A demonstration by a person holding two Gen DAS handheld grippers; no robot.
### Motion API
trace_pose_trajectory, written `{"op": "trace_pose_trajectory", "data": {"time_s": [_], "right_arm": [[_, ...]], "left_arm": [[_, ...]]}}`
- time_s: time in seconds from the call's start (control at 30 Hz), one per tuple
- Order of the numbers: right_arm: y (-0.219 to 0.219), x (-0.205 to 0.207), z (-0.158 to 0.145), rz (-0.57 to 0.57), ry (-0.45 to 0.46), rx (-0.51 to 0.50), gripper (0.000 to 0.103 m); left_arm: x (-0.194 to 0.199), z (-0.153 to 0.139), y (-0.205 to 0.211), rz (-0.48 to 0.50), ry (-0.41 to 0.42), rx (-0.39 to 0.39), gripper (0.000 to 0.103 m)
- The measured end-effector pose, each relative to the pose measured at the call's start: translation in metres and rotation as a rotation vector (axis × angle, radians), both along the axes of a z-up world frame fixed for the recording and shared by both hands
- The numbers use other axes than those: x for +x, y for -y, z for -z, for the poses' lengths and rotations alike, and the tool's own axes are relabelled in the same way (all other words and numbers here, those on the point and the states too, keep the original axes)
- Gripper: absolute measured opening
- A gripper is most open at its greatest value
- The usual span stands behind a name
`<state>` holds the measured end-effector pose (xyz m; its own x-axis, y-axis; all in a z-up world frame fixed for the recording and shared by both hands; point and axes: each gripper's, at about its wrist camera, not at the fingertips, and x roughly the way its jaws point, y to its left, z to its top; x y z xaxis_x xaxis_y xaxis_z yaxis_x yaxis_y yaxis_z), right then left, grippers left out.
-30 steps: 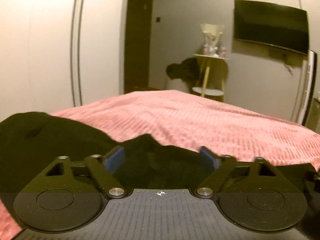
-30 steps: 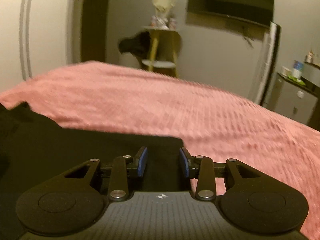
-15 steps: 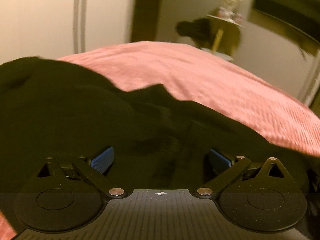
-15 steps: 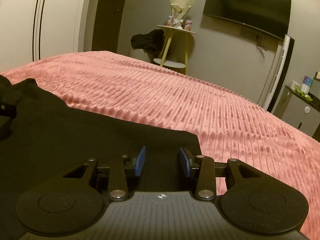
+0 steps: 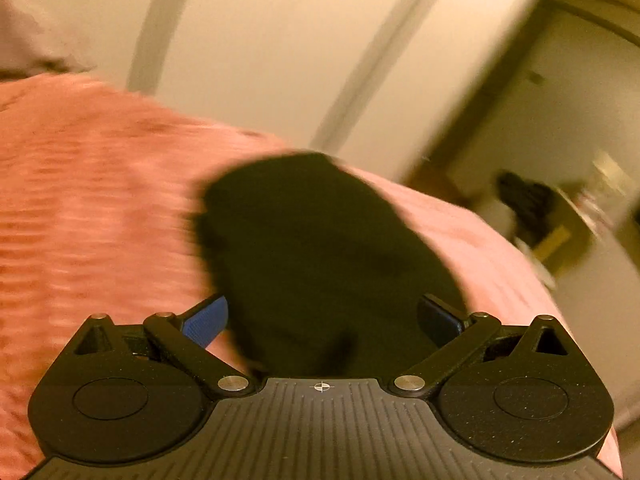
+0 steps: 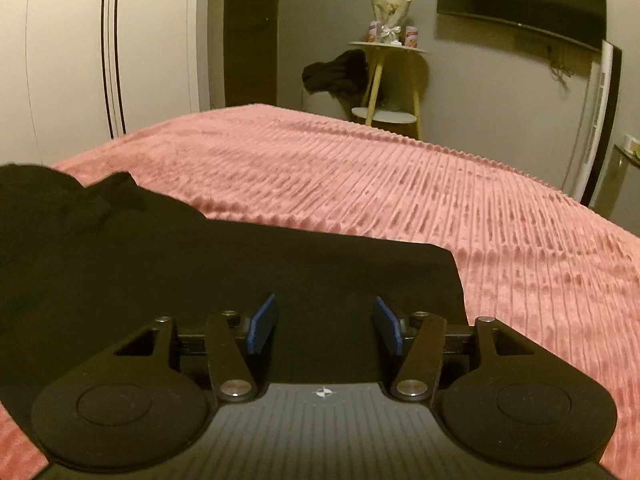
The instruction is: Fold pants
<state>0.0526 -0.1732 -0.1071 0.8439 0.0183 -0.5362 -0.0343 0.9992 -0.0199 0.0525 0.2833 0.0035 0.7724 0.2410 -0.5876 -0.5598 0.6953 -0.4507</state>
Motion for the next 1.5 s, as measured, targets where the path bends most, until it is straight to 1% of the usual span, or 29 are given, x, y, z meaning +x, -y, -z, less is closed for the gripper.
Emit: {"op": "trace_pose_trajectory", "data": {"time_s": [0.07,0.17,0.2,0.23,0.3,0.33,0.37,0.4,0.43,0.47,0.5,0.53,0.57,0.63,0.67,0.73,0.8,0.9,0.97,1.03,1.1,1.2,1.27,1.3,1.33,1.37,1.4,1.43,1.5], "right_arm": [[0.004,0.002,0.001,0.013,0.0,0.025,0.062],[0.005,0.002,0.002,0.021,0.002,0.046,0.063],[0.003,0.002,0.003,0.018,0.007,0.034,0.064],[0.002,0.002,0.004,0.016,0.01,0.021,0.065],[0.002,0.003,0.005,0.013,0.015,0.01,0.066],[0.003,0.004,0.005,0.014,0.016,0.014,0.067],[0.003,0.004,0.005,0.017,0.016,0.019,0.067],[0.004,0.005,0.005,0.016,0.016,0.021,0.068],[0.004,0.005,0.005,0.017,0.018,0.021,0.069],[0.004,0.007,0.005,0.017,0.02,0.021,0.069],[0.004,0.007,0.005,0.017,0.021,0.02,0.069],[0.004,0.008,0.005,0.016,0.022,0.022,0.069],[0.004,0.008,0.005,0.016,0.023,0.024,0.069],[0.006,0.009,0.003,0.017,0.022,0.039,0.069],[0.008,0.009,0.002,0.019,0.022,0.048,0.068],[0.01,0.01,0.0,0.026,0.028,0.062,0.068],[0.015,0.009,-0.003,0.043,0.039,0.083,0.068],[0.026,0.008,-0.011,0.078,0.068,0.129,0.068],[0.034,0.005,-0.018,0.099,0.093,0.164,0.068],[0.042,0.002,-0.024,0.115,0.111,0.208,0.068],[0.05,-0.001,-0.028,0.128,0.124,0.254,0.068],[0.059,-0.005,-0.032,0.134,0.128,0.301,0.068],[0.063,-0.008,-0.034,0.13,0.125,0.336,0.068],[0.066,-0.009,-0.035,0.13,0.126,0.353,0.068],[0.069,-0.009,-0.035,0.129,0.124,0.372,0.068],[0.072,-0.01,-0.036,0.128,0.119,0.394,0.068],[0.076,-0.011,-0.036,0.126,0.111,0.418,0.068],[0.078,-0.012,-0.036,0.123,0.103,0.44,0.068],[0.086,-0.012,-0.034,0.114,0.073,0.5,0.068]], "left_arm": [[-0.008,0.008,-0.029,-0.05,0.018,-0.057,0.103],[-0.003,0.03,-0.064,-0.046,0.035,-0.205,0.102],[0.002,0.039,-0.075,-0.036,0.048,-0.272,0.092],[0.006,0.047,-0.085,-0.017,0.08,-0.348,0.079],[0.016,0.064,-0.101,0.015,0.131,-0.482,0.079],[0.024,0.07,-0.102,0.011,0.132,-0.504,0.08],[0.029,0.074,-0.103,0.01,0.139,-0.509,0.082],[0.035,0.075,-0.105,0.019,0.145,-0.508,0.087],[0.04,0.073,-0.105,0.018,0.146,-0.504,0.087],[0.045,0.069,-0.103,0.01,0.134,-0.494,0.087],[0.049,0.067,-0.101,0.011,0.122,-0.473,0.082],[0.05,0.064,-0.099,0.012,0.111,-0.455,0.068],[0.05,0.063,-0.098,0.013,0.101,-0.446,0.063],[0.046,0.053,-0.096,0.008,0.12,-0.425,0.048],[0.044,0.045,-0.092,0.02,0.13,-0.385,0.044],[0.041,0.016,-0.076,0.075,0.124,-0.226,0.03],[0.042,-0.021,-0.045,0.143,0.104,-0.031,0.028],[0.039,-0.07,0.006,0.253,0.138,0.168,0.026],[0.034,-0.095,0.047,0.329,0.165,0.289,0.026],[0.026,-0.112,0.087,0.411,0.191,0.382,0.026],[0.023,-0.121,0.128,0.505,0.219,0.425,0.026],[0.025,-0.118,0.183,0.63,0.206,0.421,0.028],[0.027,-0.108,0.217,0.691,0.17,0.438,0.034],[0.029,-0.1,0.237,0.741,0.132,0.422,0.051],[0.029,-0.093,0.249,0.78,0.111,0.394,0.07],[0.029,-0.086,0.263,0.83,0.094,0.355,0.078],[0.028,-0.079,0.276,0.88,0.071,0.326,0.089],[0.029,-0.072,0.286,0.921,0.047,0.299,0.093],[0.024,-0.064,0.295,0.937,0.034,0.252,0.095]]}}
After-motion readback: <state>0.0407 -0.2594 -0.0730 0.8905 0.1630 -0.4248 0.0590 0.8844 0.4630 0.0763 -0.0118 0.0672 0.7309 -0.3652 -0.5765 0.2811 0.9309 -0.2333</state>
